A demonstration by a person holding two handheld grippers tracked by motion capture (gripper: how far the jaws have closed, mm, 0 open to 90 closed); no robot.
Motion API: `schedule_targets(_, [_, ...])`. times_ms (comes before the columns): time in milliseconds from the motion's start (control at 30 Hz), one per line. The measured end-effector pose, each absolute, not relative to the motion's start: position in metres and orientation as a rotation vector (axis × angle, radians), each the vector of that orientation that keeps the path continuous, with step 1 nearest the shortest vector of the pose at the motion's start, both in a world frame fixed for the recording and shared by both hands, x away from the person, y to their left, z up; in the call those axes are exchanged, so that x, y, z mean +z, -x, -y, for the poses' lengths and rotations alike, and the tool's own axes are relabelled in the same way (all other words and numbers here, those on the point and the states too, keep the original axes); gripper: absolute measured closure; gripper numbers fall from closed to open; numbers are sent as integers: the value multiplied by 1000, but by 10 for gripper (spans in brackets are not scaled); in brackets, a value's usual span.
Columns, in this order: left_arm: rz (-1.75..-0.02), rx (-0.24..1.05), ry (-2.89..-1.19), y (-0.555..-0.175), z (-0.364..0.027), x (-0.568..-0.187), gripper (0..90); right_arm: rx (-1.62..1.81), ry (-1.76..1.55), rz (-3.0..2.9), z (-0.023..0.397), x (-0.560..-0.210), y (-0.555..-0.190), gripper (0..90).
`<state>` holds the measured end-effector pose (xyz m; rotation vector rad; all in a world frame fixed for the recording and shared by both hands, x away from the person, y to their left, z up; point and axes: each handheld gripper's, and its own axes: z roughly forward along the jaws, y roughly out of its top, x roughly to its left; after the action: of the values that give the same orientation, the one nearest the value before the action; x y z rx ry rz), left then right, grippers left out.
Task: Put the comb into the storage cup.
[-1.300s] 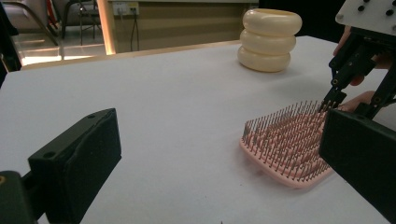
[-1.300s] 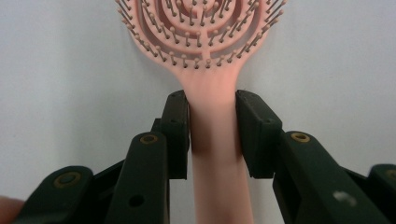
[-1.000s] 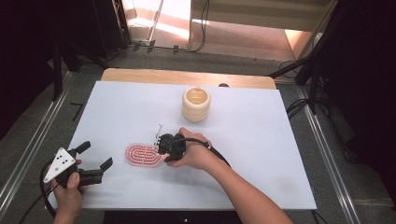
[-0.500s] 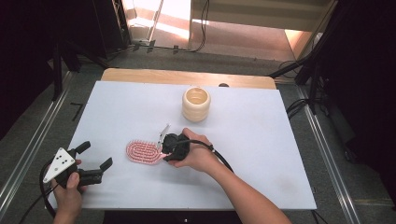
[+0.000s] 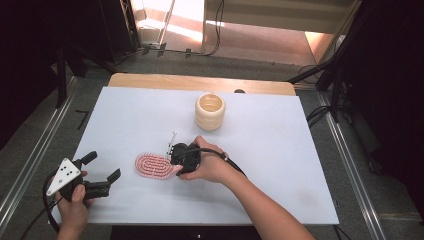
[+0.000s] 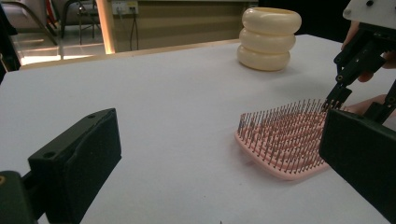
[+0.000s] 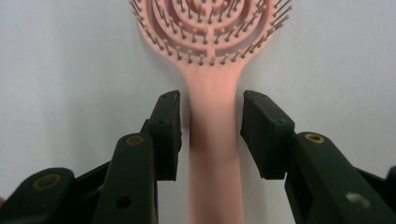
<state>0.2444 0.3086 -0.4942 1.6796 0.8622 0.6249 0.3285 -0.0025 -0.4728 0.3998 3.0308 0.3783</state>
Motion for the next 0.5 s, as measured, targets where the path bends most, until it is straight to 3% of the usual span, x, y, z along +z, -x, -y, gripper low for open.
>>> schedule_targets(500, [-861, 623, -1681, -244, -308, -494, 0, 226, -419, -3076, -13, -472, -334, 672])
